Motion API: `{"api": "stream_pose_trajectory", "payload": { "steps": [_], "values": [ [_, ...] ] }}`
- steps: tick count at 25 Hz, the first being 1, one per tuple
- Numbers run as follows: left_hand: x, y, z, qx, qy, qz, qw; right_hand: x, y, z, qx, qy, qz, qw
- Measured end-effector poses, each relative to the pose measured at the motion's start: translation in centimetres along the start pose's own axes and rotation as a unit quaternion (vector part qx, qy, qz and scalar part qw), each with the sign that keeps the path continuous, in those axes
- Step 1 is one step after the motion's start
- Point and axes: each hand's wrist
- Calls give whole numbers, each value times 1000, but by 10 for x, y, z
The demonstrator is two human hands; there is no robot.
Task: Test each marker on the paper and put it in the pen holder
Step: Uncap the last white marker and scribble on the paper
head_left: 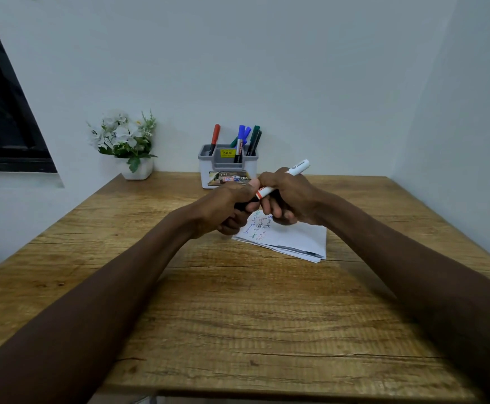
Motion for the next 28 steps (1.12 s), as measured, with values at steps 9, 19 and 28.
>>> {"api": "stream_pose_trajectory", "payload": {
  "steps": [9,19,28],
  "values": [
    [5,0,6,131,-8,-84,988,1,-12,0,-51,-34,-51,997],
    [-7,6,-10,-81,53,65,993,-5,-12,19,-24,-52,0,998],
    [-24,5,-17,-419,278,312,806,-3,0,3,-21,-8,44,999]
  ]
}}
Point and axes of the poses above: each hand's wrist, its own x-axis away from the middle knuckle, its own y-axis out of the palm, z = x × y, and after that the axes turned 7 degrees about -x, right-handed
